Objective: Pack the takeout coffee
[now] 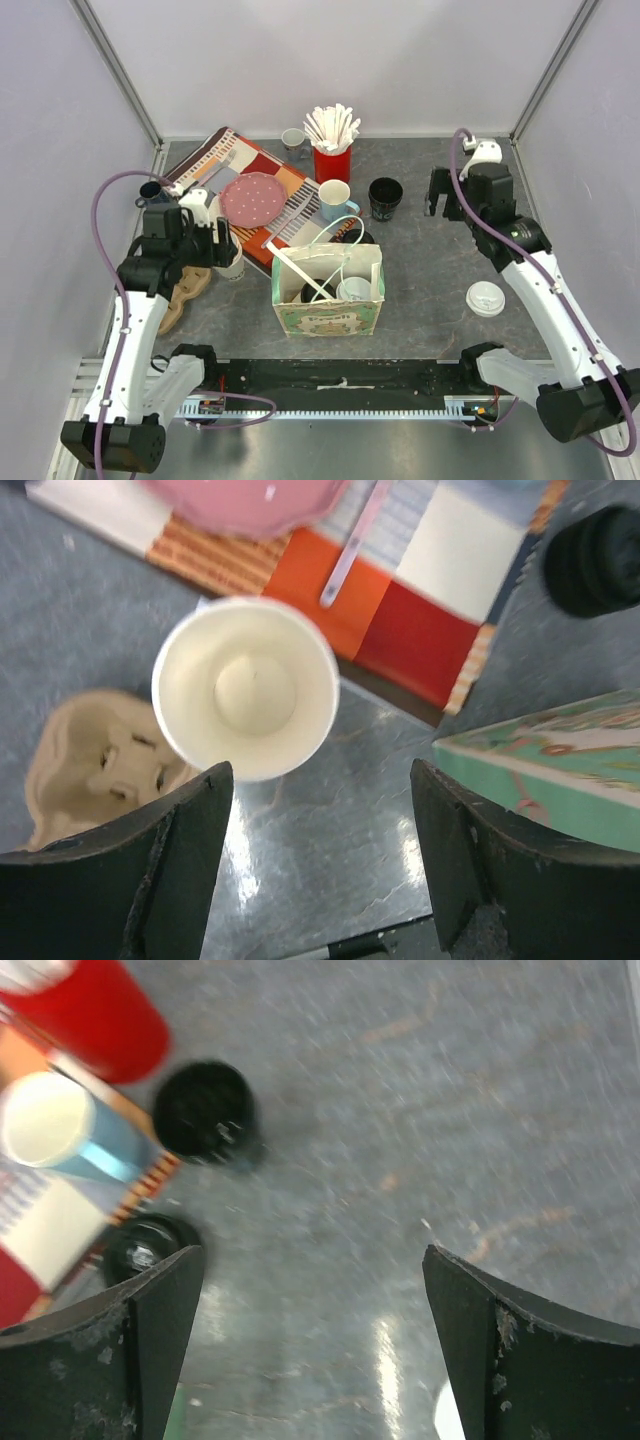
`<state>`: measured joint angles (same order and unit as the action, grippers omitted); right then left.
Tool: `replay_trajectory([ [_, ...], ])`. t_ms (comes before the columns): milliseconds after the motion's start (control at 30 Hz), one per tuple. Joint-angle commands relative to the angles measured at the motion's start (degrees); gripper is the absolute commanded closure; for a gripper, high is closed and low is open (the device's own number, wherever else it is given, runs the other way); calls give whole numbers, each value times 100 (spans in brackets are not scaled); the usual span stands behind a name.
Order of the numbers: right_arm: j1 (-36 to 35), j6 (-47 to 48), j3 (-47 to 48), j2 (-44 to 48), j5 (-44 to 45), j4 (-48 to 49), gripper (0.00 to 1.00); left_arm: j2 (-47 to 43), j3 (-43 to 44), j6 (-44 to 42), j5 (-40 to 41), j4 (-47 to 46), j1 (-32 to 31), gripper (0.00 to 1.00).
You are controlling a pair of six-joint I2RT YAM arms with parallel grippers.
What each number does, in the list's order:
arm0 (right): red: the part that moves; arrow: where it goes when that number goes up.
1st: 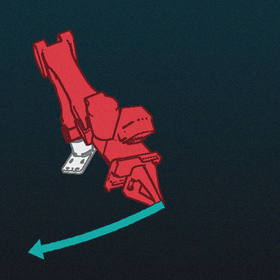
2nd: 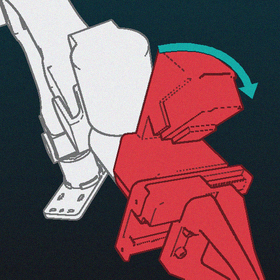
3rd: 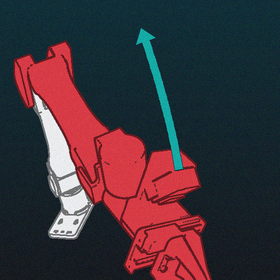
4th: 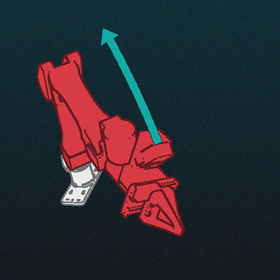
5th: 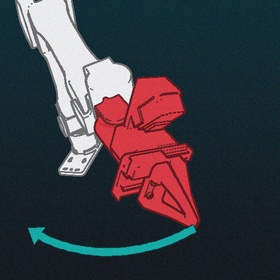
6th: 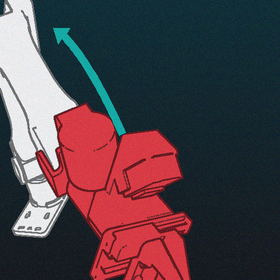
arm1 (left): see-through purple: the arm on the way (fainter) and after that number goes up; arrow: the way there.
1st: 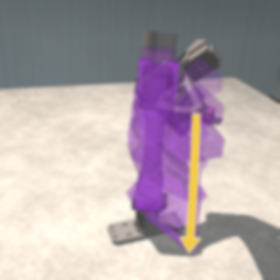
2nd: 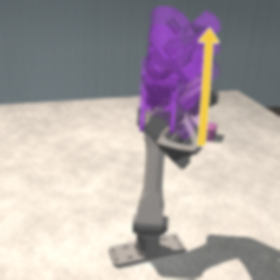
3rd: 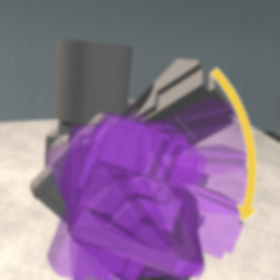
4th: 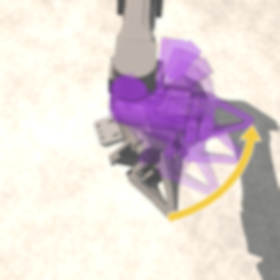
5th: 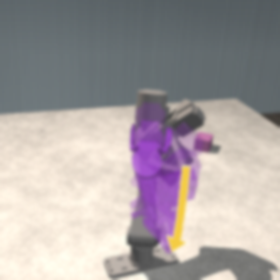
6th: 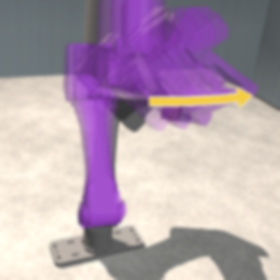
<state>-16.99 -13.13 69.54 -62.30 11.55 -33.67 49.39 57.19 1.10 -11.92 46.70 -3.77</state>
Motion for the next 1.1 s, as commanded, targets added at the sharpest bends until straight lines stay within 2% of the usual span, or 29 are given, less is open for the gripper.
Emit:
replay_trajectory([
  [0,258,231,-1037,525,576,773,2,-87,-568,328,671,-398,131,22],
  [200,398,29,-2373,1474,796,1599,2,-43,-858,478,1560,-670,140,22],
  [367,407,-94,-3050,2117,919,2101,2,-34,-885,637,1772,-776,149,23],
  [1067,416,-349,-3218,2275,752,2259,2,-61,-990,839,1764,-785,210,24],
])
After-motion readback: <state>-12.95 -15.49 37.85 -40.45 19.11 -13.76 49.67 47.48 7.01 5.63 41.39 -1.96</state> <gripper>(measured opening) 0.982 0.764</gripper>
